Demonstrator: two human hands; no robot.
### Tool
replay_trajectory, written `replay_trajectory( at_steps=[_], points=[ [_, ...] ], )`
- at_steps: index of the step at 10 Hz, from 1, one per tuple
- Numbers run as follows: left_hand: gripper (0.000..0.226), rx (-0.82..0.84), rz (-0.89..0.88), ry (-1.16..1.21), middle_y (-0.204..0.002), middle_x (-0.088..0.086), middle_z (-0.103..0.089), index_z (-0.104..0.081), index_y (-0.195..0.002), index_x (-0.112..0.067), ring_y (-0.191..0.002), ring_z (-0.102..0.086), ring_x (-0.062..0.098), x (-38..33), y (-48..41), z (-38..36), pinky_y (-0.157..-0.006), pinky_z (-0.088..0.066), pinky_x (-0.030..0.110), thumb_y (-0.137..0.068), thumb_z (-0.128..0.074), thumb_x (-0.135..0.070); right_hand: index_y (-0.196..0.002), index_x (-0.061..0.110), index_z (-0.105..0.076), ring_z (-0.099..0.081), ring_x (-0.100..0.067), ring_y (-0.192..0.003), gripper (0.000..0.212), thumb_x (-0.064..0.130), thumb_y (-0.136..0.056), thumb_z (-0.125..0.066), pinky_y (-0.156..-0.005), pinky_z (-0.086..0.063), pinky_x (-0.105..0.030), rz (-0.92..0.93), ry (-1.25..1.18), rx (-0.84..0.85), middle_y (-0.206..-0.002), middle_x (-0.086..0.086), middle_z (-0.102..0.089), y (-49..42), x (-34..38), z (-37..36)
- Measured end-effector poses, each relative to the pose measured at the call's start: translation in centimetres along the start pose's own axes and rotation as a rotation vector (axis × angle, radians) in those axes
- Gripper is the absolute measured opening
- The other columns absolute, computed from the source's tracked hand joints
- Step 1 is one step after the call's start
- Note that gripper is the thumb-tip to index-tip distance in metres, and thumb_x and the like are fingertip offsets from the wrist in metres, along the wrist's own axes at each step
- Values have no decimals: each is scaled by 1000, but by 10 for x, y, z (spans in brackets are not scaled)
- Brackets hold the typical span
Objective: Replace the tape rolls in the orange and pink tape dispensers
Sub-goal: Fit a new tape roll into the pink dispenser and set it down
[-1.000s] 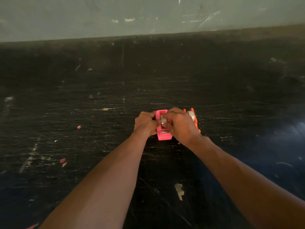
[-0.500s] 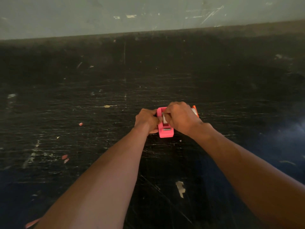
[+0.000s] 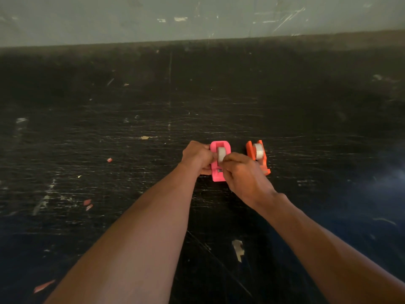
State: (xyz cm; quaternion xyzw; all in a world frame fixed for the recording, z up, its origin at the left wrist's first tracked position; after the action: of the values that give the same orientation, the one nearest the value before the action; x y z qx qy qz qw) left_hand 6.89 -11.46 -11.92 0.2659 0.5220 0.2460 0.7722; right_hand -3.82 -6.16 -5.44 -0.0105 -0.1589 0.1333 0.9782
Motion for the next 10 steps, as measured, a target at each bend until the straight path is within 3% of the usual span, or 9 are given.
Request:
replay_trajectory(
  at_steps=[1,2,3,4,7,9,10],
  points=[
    [42,-4,11,-31,-122,13,-71,-67,-133,-19,-102,-73,25,-3,1,0,-87,-63,43,-94,-66,-3,-97,5,-76,-67,-26,-98,15,0,-84,-69,-92,-53,-49,80,-5,-7,-102,-11,-73,7,8,-1],
    [42,16,14,-37,-120,13,-72,-68,-132,-19,-101,-74,26,-1,-2,-2,-87,-63,44,-93,-66,-3,-104,7,-75,-65,-24,-105,19,4,-86,-69,-94,-55,-41,98,-4,-10,-119,-11,-67,9,11,0],
    [41,27,7,-42,-118,14,-72,-67,-132,-17,-99,-74,25,-1,-1,-3,-86,-64,43,-93,-66,-2,-108,8,-73,-61,-27,-113,23,5,-86,-67,-97,-52,-42,92,63,-4,-132,-14,-62,6,12,0],
    [43,34,3,-49,-118,15,-71,-65,-135,-17,-98,-74,25,-1,-3,-4,-85,-64,41,-95,-62,0,-110,9,-72,-60,-27,-117,25,5,-86,-65,-102,-49,-41,88,99,30,-133,-12,-63,-2,15,2],
    [39,126,38,16,-123,17,-69,-64,-135,-11,-106,-71,27,-2,4,-3,-80,-60,38,-99,-57,1,-108,16,-65,-54,-26,-114,18,18,-91,-61,-98,-46,-46,-25,39,117,-114,-5,-69,-14,2,6],
    [38,130,62,39,-121,16,-70,-64,-135,-14,-84,-70,21,2,3,-2,-65,-59,34,-99,-58,-3,-116,21,-64,-44,-24,-128,25,23,-92,-59,-107,-37,-50,3,111,169,-124,-3,-65,-3,8,7],
    [40,115,57,40,-121,16,-70,-65,-135,-14,-85,-71,22,3,2,-4,-64,-60,34,-98,-59,-1,-122,23,-61,-40,-24,-135,29,24,-94,-55,-109,-35,-52,10,134,191,-129,-2,-63,9,8,2]
  ],
)
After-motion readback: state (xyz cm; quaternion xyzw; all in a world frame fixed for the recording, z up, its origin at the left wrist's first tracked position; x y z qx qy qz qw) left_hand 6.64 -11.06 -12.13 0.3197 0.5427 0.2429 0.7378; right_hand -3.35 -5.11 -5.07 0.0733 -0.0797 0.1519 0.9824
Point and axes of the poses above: each hand's wrist, its own y-axis away from the middle knuckle, its own z-axis out of the back of the hand, x = y × z, the point moved 10 cm from there along -y, towards the middle knuckle
